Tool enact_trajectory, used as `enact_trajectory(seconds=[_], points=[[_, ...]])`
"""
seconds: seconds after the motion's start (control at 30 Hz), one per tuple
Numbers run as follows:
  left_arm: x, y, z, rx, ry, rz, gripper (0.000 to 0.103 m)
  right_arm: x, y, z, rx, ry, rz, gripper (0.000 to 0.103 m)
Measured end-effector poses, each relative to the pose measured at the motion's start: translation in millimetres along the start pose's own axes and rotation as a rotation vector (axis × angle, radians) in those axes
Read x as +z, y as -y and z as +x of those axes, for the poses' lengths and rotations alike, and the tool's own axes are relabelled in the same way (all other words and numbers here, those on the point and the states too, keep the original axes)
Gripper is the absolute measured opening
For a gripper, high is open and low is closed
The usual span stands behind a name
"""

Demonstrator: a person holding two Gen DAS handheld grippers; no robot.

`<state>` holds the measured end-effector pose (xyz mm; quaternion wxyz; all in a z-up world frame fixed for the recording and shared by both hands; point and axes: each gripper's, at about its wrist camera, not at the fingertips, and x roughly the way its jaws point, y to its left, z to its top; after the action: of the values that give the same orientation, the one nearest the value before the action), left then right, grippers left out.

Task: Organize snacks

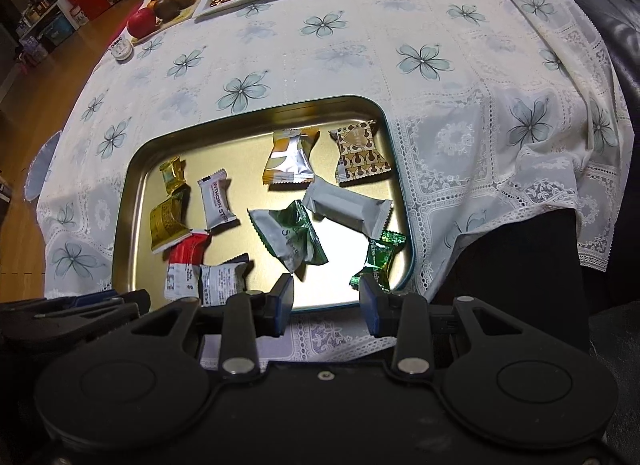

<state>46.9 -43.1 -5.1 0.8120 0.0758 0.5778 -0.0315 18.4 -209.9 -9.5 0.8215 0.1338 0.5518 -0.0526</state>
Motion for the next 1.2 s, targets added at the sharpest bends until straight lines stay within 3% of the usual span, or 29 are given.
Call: enact_trajectory(seconds=[0.4,1.2], points=[[-17.5,-5.4,-17.0,-0.005,0.063,-0.014,0.035,-22.6,0.9,-12.5,-0.013,0.031,-0.004,0.038],[-25.1,-7.8,-11.1,-0.014,0.028,-0.019,0.035,-26.2,-0.6,-12.8,-0.026,0.022,-0.012,0.038]])
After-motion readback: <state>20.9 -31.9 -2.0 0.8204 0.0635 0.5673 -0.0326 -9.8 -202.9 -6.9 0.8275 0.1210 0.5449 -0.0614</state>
